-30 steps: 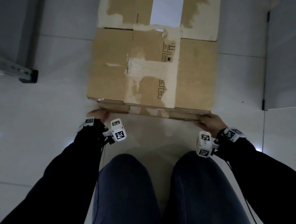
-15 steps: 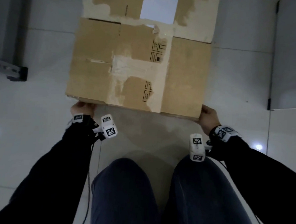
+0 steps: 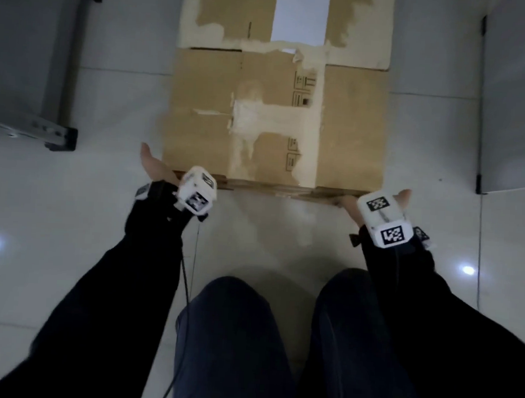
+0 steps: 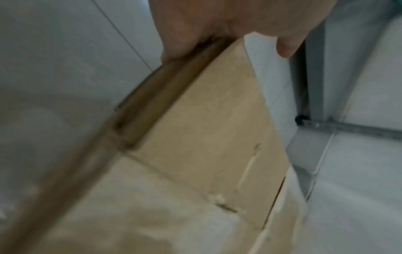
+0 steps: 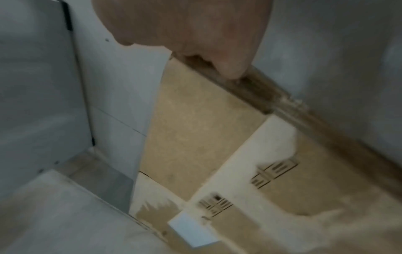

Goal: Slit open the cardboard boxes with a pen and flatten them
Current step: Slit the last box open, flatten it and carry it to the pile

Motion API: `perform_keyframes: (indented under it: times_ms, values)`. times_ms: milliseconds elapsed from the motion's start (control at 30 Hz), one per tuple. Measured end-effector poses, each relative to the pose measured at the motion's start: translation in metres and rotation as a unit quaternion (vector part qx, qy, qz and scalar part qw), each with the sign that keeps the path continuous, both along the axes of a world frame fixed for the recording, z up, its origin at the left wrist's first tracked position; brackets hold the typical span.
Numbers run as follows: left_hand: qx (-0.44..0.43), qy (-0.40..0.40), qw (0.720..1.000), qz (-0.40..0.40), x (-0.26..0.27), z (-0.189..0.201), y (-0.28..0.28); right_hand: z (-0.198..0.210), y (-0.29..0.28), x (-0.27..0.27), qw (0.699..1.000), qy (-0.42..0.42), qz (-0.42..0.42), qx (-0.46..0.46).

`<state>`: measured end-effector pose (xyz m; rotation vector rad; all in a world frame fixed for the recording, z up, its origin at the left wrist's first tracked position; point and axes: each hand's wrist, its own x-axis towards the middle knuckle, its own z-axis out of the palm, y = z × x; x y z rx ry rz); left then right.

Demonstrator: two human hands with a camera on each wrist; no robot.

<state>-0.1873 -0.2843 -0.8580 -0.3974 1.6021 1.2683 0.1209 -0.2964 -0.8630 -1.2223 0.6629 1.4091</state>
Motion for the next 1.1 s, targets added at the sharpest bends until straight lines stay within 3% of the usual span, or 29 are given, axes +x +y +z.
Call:
perform_keyframes:
  times_ms: [67, 167, 300, 333, 367, 400, 433, 467, 500, 533, 600, 633, 667, 700, 733, 800, 867, 933, 967, 1000, 1033, 1100]
  values:
    - [0.003, 0.009, 0.999, -0.033, 0.012, -0.004, -0.008, -0.008, -0.009, 0.002, 0.997, 0.032, 0.04, 0.055]
    - [-0.01, 0.011, 0.999, -0.045, 0.012, -0.002, -0.01, -0.014, -0.018, -0.005, 0.995, 0.023, 0.092, 0.037]
    - [-0.018, 0.018, 0.994, -0.106, 0.001, 0.007, 0.0, -0.008, -0.004, -0.013, 0.982, 0.009, 0.155, 0.104]
    - [-0.038, 0.037, 0.991, -0.121, -0.002, 0.004, -0.002, -0.002, 0.0, -0.017, 0.974, -0.037, 0.21, 0.073]
    - [-0.07, 0.107, 0.981, -0.144, -0.004, 0.0, -0.004, 0.004, 0.002, -0.02, 0.955, -0.114, 0.274, 0.013]
    - [-0.093, 0.216, 0.953, -0.191, -0.007, -0.003, -0.008, 0.007, 0.003, -0.021, 0.921, -0.226, 0.312, -0.06]
    - [-0.092, 0.328, 0.903, -0.262, -0.009, -0.005, -0.012, 0.012, 0.001, -0.021, 0.877, -0.336, 0.33, -0.094]
    - [-0.069, 0.422, 0.837, -0.341, -0.006, -0.004, -0.016, 0.014, -0.001, -0.019, 0.824, -0.432, 0.359, -0.08]
    - [-0.042, 0.499, 0.75, -0.433, -0.002, -0.003, -0.021, 0.015, -0.005, -0.017, 0.74, -0.518, 0.428, -0.037]
    - [-0.013, 0.562, 0.641, -0.522, 0.005, 0.001, -0.025, 0.011, -0.008, -0.017, 0.616, -0.593, 0.519, 0.006]
    - [0.049, 0.63, 0.4, -0.664, 0.016, -0.003, -0.029, 0.001, -0.009, -0.019, 0.311, -0.676, 0.66, 0.102]
    - [0.066, 0.64, 0.306, -0.701, 0.02, -0.009, -0.027, -0.006, -0.004, -0.023, 0.173, -0.684, 0.694, 0.142]
    - [0.072, 0.655, 0.243, -0.712, 0.021, -0.014, -0.022, -0.011, 0.005, -0.03, 0.073, -0.685, 0.704, 0.17]
    - [0.061, 0.671, 0.215, -0.707, 0.019, -0.018, -0.014, -0.015, 0.014, -0.038, 0.016, -0.68, 0.71, 0.183]
    - [0.046, 0.684, 0.205, -0.699, 0.017, -0.02, -0.008, -0.017, 0.021, -0.044, -0.015, -0.675, 0.716, 0.179]
    - [0.022, 0.677, 0.21, -0.705, 0.012, -0.023, -0.002, -0.023, 0.029, -0.049, -0.021, -0.671, 0.719, 0.178]
    - [0.039, 0.654, 0.235, -0.718, 0.008, -0.027, -0.004, -0.026, 0.02, -0.052, 0.019, -0.671, 0.721, 0.172]
    - [0.061, 0.642, 0.237, -0.726, 0.007, -0.022, -0.001, -0.024, 0.018, -0.055, 0.049, -0.661, 0.722, 0.199]
    - [0.072, 0.625, 0.248, -0.737, 0.004, -0.017, 0.003, -0.021, 0.022, -0.052, 0.078, -0.635, 0.735, 0.224]
    - [0.078, 0.591, 0.294, -0.747, -0.002, -0.01, 0.008, -0.013, 0.024, -0.048, 0.135, -0.6, 0.752, 0.238]
    - [0.083, 0.571, 0.382, -0.722, -0.005, 0.004, 0.011, -0.006, 0.026, -0.041, 0.214, -0.582, 0.747, 0.24]
    - [0.066, 0.532, 0.617, -0.576, -0.026, 0.001, 0.015, 0.002, 0.022, -0.024, 0.41, -0.619, 0.638, 0.205]
